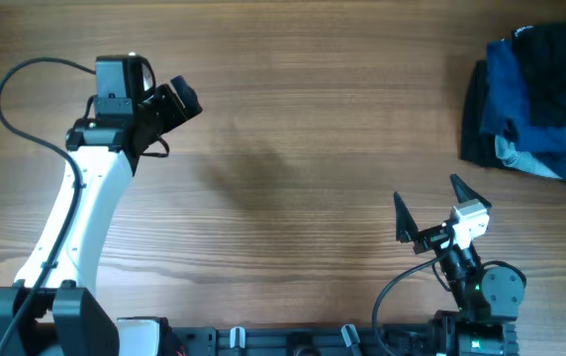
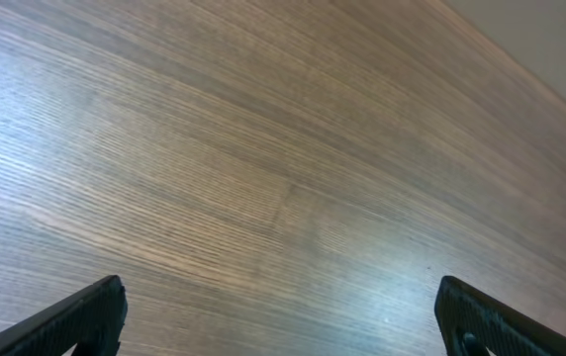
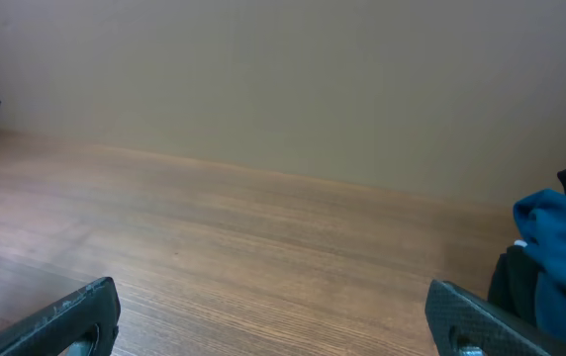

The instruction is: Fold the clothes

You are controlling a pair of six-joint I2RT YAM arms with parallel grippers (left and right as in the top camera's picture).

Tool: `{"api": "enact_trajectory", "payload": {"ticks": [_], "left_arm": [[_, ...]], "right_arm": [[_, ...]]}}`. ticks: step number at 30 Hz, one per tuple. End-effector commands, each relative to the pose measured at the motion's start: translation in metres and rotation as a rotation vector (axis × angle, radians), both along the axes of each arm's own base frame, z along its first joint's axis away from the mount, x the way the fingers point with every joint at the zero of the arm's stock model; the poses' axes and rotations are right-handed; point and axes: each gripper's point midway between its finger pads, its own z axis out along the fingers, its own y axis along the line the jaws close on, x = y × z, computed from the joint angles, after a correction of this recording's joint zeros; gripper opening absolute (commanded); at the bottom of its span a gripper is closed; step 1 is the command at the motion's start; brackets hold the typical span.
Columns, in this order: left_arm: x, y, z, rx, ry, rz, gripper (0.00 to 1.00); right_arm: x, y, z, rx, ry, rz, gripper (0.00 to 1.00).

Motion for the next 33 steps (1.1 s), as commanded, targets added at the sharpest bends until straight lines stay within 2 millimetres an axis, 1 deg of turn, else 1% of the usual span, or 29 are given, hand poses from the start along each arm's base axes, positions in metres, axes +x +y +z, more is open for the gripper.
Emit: {"api": "enact_trajectory", "payload": {"ticks": [1,4,8,9,12,14,16,19,23,26,29,33], "left_arm": [[-0.003,0.006,0.011,0.008,-0.096,0.023,1.0],[-0.008,0.006,0.02,0.006,-0.228,0.022,1.0],[-0.035,0.007,0.022,0.012,-0.396,0.012,1.0],[-0.048,0.007,0.023,0.038,-0.453,-0.015,1.0],[-0.075,0.006,0.027,0.088,-0.564,-0.061,1.0],[-0.097,0.007,0.028,0.103,-0.631,-0.065,1.0],[-0.114,0.008,0.026,0.118,-0.681,-0.068,1.0],[-0.134,0.012,0.021,0.122,-0.755,-0.053,1.0],[-0.149,0.01,0.013,0.112,-0.823,-0.069,1.0],[-0.154,0.01,0.009,0.113,-0.854,-0.067,1.0],[-0.158,0.01,0.001,0.112,-0.825,-0.068,1.0],[-0.162,0.011,-0.015,0.11,-0.76,-0.068,1.0]], "right_arm": [[0.001,-0.002,0.001,0.011,-0.002,-0.015,1.0],[0.001,-0.002,0.001,0.011,-0.002,-0.015,1.0],[0.001,-0.002,0.001,0.011,-0.002,-0.015,1.0],[0.001,-0.002,0.001,0.011,-0.002,-0.015,1.0],[0.001,-0.002,0.001,0.011,-0.002,-0.015,1.0],[0.001,-0.002,0.001,0.011,-0.002,-0.015,1.0],[0.001,-0.002,0.001,0.011,-0.002,-0.015,1.0],[0.001,-0.002,0.001,0.011,-0.002,-0.015,1.0],[0.001,-0.002,0.001,0.011,-0.002,-0.015,1.0],[0.001,-0.002,0.001,0.011,-0.002,-0.015,1.0],[0.001,-0.002,0.001,0.011,-0.002,-0.015,1.0],[0.001,-0.002,0.001,0.011,-0.002,-0.015,1.0]]}}
